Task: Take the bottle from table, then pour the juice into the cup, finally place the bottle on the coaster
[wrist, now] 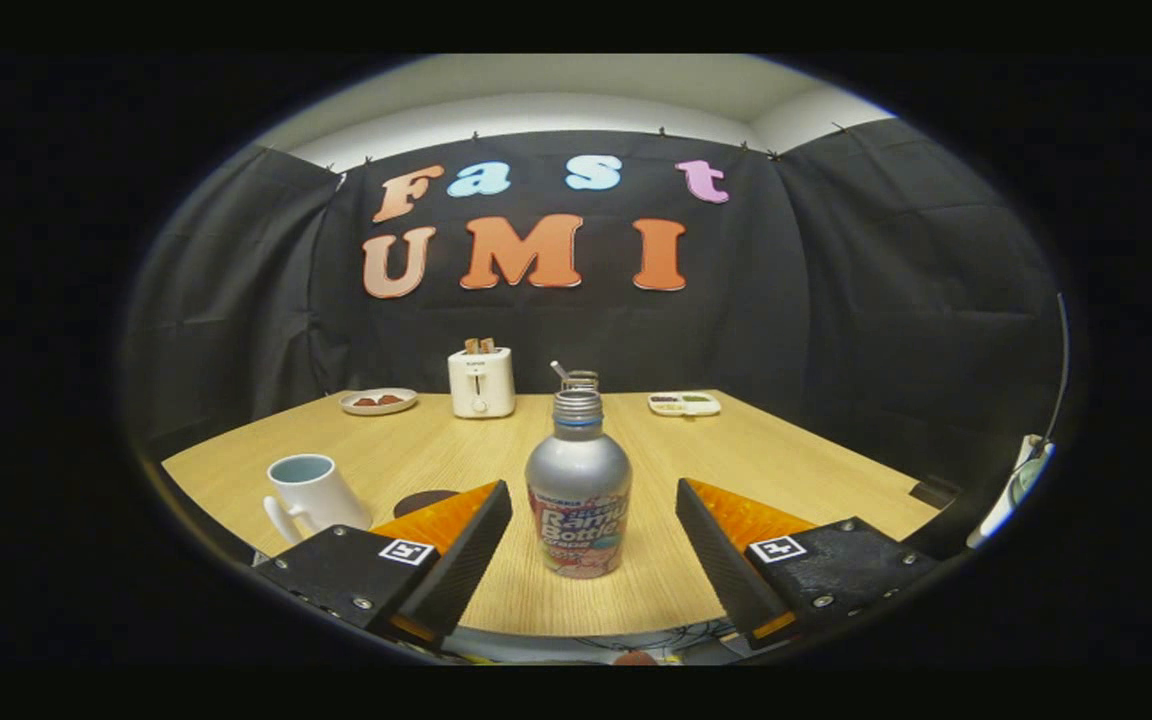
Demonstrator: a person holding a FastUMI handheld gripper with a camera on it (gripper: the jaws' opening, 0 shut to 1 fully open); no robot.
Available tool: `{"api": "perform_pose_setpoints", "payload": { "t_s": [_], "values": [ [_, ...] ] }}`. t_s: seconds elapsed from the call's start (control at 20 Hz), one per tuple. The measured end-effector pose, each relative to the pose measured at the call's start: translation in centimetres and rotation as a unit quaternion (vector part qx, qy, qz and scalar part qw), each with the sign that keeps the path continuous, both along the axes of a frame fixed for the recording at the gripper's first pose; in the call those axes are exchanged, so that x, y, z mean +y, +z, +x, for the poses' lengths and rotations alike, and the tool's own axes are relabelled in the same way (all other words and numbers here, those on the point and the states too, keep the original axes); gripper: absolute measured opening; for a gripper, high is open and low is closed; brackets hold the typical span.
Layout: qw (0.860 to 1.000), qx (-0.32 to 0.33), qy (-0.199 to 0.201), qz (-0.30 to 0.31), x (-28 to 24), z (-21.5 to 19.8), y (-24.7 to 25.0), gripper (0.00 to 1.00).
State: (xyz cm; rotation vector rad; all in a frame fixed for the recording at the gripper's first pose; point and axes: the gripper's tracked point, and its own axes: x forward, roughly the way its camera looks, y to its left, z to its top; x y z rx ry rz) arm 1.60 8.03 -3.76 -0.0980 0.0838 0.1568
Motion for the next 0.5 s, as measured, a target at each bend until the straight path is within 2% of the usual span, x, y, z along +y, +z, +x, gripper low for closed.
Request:
{"api": "perform_pose_setpoints", "payload": {
  "t_s": [0.5],
  "values": [
    [0.999, 0.044, -0.014, 0.003, 0.3, 3.2, -4.1, 0.99]
  ]
}}
